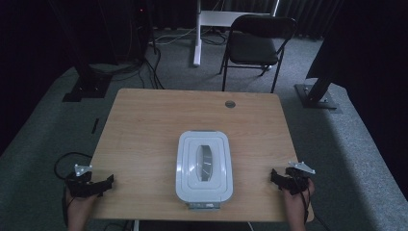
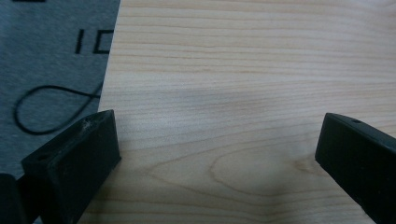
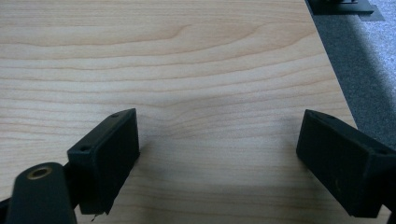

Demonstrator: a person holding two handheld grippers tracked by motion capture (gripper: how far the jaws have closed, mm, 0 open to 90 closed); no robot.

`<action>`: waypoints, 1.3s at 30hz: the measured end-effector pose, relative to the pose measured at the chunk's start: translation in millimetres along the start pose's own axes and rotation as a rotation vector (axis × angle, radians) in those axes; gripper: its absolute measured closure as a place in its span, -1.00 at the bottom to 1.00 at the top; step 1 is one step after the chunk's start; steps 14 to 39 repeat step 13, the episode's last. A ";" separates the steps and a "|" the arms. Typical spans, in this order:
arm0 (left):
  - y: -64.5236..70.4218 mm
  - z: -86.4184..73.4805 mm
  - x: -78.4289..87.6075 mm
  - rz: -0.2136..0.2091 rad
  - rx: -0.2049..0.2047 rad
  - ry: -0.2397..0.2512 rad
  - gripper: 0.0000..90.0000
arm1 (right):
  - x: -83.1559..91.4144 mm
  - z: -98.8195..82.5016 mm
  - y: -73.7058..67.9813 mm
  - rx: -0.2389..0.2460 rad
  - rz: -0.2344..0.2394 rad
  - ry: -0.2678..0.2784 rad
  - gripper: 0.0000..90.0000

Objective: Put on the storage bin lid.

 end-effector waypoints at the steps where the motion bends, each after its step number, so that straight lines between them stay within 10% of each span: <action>1: 1.1 -0.1 -0.9 0.015 -0.014 -0.005 -0.99 | 0.0 0.0 0.0 0.000 0.000 0.000 -0.72; 39: 4.2 1.2 -2.4 0.047 0.016 -0.005 -0.99 | 0.0 0.0 0.0 0.000 0.000 0.000 -0.72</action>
Point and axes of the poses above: each handheld gripper's, and its own axes: x roughly backward along the jaws, z roughly out of its top, y roughly to its right, the point moved 6 cm from there along -x, roughly forward along the jaws, and after that the axes turned 3 degrees about x, right-handed, at the moved point
